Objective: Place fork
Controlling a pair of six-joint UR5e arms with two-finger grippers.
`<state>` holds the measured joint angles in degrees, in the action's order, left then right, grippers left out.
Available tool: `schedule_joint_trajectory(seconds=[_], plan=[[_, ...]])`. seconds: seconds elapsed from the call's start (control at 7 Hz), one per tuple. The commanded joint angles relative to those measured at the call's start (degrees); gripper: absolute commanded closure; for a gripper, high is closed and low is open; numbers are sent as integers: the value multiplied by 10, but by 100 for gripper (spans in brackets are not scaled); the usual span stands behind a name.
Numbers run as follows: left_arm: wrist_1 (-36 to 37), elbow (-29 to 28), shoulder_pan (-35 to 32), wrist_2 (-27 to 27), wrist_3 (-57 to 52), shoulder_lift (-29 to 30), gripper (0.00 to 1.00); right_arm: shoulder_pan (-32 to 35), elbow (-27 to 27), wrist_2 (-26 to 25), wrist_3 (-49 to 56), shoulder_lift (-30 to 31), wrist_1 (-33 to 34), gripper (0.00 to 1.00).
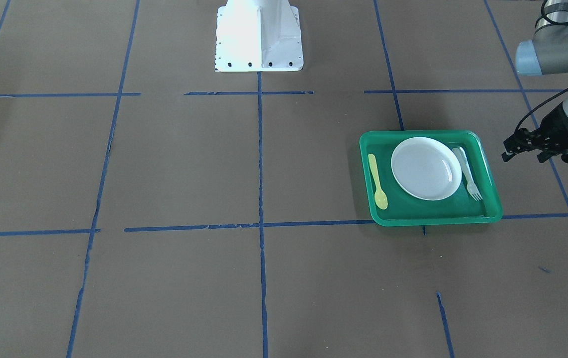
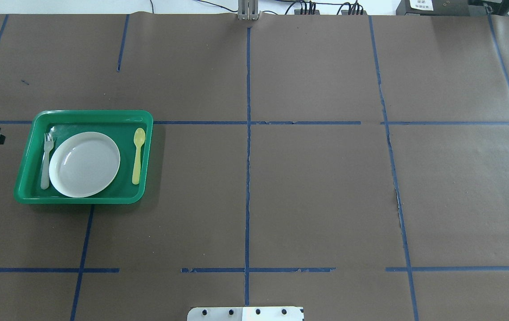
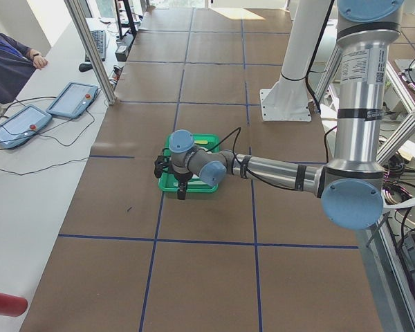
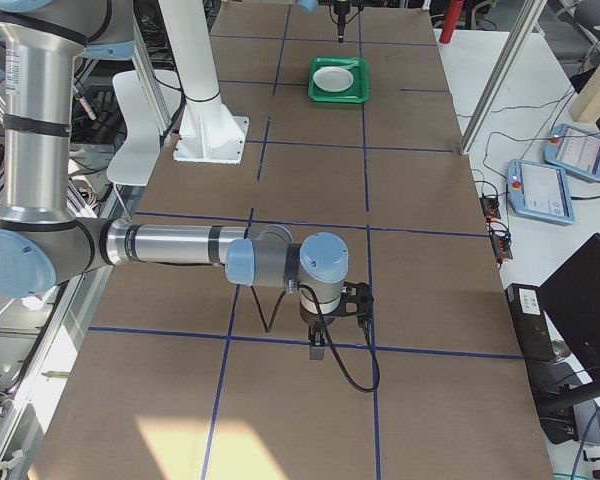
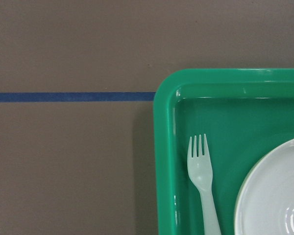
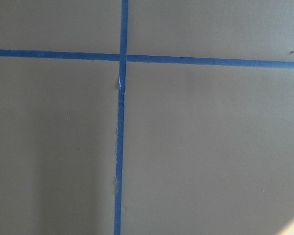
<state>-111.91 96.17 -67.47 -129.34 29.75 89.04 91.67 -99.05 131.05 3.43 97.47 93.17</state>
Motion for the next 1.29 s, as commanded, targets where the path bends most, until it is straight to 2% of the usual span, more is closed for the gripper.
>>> schedule_joint_trajectory(seconds=[0.0,0.14,0.29,0.57,0.86,1.14], plan=[[139,25,-104,0,-210,-5,0,0,0,0,0,0,0,0],[217,37,-150,5,-296,-1,0,0,0,0,0,0,0,0],[257,46,-191,5,-349,0,0,0,0,0,0,0,0,0],[278,45,-263,-1,-416,-32,0,0,0,0,0,0,0,0],[272,42,-269,-62,-416,-54,0,0,0,0,0,0,0,0],[272,42,-269,-57,-415,-54,0,0,0,0,0,0,0,0]])
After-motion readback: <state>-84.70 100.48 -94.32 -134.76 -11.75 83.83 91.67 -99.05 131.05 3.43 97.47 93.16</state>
